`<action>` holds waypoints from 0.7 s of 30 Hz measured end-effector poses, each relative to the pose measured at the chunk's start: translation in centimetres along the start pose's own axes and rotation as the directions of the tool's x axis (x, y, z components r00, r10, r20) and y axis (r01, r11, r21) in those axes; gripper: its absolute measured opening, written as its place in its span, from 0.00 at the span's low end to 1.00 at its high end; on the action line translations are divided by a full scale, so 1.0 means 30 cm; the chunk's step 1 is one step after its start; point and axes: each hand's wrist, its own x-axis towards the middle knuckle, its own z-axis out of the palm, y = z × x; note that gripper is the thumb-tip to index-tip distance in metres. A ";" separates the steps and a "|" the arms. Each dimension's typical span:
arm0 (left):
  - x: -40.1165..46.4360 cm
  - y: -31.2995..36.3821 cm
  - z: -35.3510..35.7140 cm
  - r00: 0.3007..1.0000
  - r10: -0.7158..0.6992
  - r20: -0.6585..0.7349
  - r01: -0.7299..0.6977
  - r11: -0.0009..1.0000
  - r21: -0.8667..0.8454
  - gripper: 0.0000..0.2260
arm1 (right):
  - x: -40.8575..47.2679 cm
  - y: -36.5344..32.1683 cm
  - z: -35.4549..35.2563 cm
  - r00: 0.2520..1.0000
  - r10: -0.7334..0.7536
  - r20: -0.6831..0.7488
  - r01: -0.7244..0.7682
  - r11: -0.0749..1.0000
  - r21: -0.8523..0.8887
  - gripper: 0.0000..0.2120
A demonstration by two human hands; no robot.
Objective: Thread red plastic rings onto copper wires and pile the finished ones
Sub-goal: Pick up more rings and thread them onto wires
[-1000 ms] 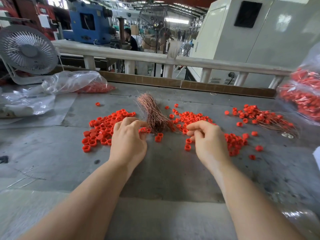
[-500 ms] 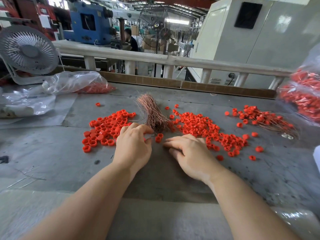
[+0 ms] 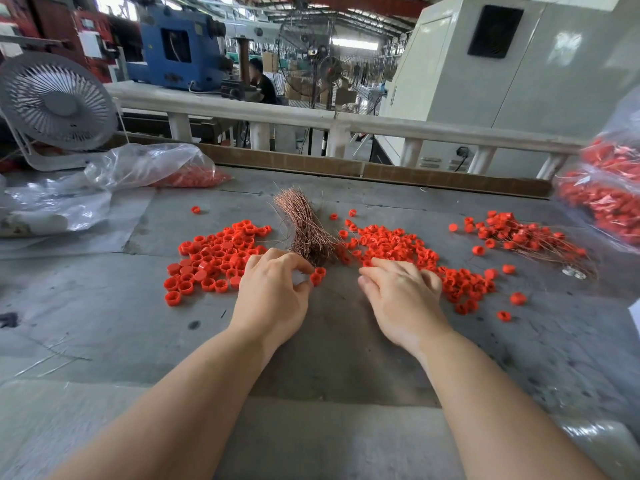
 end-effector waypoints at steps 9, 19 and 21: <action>-0.001 0.005 -0.004 1.000 0.001 0.015 -0.001 1.000 0.001 0.08 | -0.008 -0.008 -0.036 0.983 -0.006 -0.184 0.023 0.996 0.091 0.07; -0.006 0.022 -0.010 1.000 0.027 0.005 -0.026 0.996 -0.082 0.06 | -0.019 -0.028 -0.055 0.977 0.030 -0.213 0.041 0.947 0.319 0.04; -0.010 0.029 -0.010 0.998 0.051 0.022 -0.048 0.992 -0.119 0.06 | -0.022 -0.034 -0.056 0.977 0.005 -0.214 0.077 0.926 0.370 0.05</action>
